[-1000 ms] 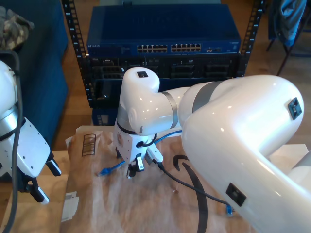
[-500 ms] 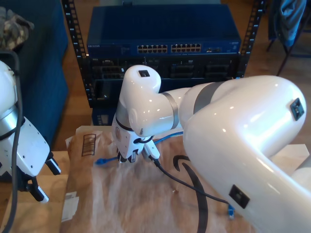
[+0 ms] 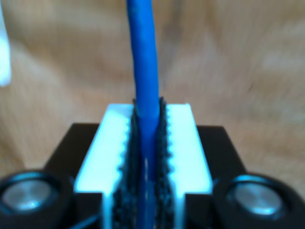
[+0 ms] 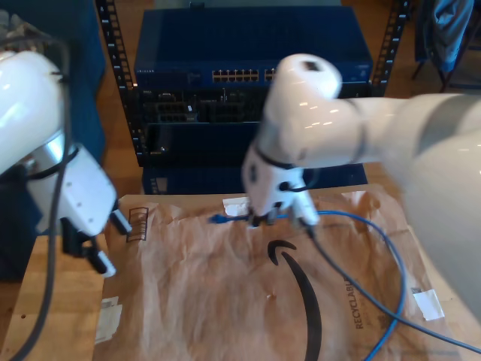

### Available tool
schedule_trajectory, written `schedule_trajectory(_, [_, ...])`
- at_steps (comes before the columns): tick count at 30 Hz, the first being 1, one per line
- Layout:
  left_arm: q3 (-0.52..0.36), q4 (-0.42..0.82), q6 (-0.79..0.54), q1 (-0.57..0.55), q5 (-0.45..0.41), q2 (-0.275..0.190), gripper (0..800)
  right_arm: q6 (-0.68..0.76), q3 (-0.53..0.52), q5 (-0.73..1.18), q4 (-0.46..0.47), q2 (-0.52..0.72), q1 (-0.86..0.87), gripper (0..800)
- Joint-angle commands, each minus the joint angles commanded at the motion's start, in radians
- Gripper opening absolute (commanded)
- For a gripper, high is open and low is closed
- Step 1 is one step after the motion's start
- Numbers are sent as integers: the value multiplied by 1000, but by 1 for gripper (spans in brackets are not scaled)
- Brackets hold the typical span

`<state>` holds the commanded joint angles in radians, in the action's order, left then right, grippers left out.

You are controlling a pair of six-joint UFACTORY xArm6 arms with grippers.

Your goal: Grab the cable and plug it in

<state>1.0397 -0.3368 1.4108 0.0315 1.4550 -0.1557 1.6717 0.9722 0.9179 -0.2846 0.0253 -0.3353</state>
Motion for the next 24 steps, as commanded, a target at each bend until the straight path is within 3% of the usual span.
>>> schedule_trajectory(7, [84, -35, 48, -109, 0, 2, 800, -2, -78, 38, -71, 127, 69, 2])
schedule_trajectory(15, [181, -129, 54, -115, 28, 8, 800, -2, -172, 57, -94, 269, 126, 2])
schedule_trajectory(24, [212, -146, 54, -166, 25, 34, 800, -3, -149, 186, -160, 411, 276, 2])
